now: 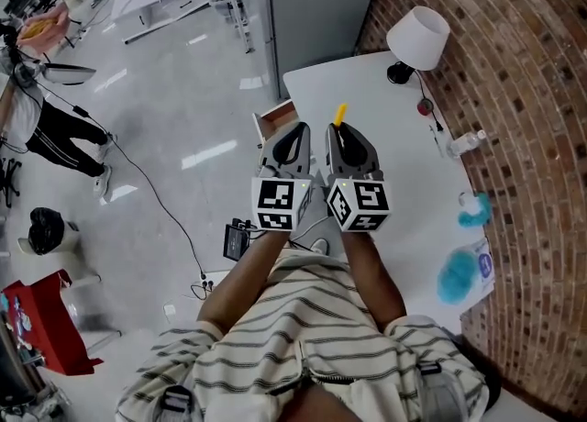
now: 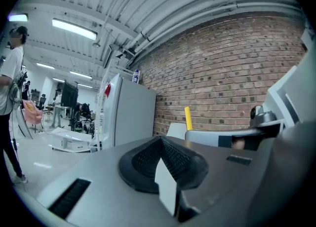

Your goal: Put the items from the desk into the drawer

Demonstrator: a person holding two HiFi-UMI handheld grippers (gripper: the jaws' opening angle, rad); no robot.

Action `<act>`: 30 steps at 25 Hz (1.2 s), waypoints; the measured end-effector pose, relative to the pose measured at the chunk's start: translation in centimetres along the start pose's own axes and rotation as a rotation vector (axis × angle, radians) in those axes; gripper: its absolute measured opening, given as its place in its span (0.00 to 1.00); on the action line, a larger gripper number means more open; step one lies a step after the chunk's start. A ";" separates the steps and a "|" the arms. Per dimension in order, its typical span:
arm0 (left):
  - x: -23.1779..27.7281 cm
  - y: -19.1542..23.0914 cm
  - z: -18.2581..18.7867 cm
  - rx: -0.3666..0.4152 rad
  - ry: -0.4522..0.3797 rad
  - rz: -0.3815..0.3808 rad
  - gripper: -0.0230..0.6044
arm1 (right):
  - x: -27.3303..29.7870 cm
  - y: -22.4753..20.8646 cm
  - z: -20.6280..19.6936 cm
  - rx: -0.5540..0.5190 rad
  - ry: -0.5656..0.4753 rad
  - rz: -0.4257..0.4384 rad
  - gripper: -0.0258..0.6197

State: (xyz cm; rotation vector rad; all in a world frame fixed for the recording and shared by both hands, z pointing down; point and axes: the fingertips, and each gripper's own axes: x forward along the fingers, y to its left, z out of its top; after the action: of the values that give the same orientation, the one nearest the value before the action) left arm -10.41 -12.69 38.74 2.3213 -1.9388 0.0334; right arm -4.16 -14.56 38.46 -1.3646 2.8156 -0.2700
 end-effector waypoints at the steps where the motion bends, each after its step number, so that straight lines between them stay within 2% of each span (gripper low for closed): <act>1: 0.0 0.5 -0.1 -0.002 0.003 0.007 0.05 | 0.3 0.3 -0.1 0.002 0.004 0.004 0.14; 10: 0.1 4.6 -1.7 -0.044 0.044 0.052 0.05 | 3.9 3.0 -1.4 0.013 0.057 0.052 0.14; 18: 1.2 8.3 -4.7 -0.105 0.097 0.094 0.05 | 7.6 4.8 -4.0 0.024 0.125 0.096 0.14; 30: 2.6 12.2 -8.6 -0.150 0.154 0.169 0.05 | 12.0 5.9 -8.6 0.061 0.249 0.149 0.14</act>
State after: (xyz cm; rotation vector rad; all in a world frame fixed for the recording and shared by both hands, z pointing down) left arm -21.38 -16.48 48.42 1.9962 -1.9809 0.0772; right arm -16.91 -19.03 46.91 -1.1774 3.0591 -0.5542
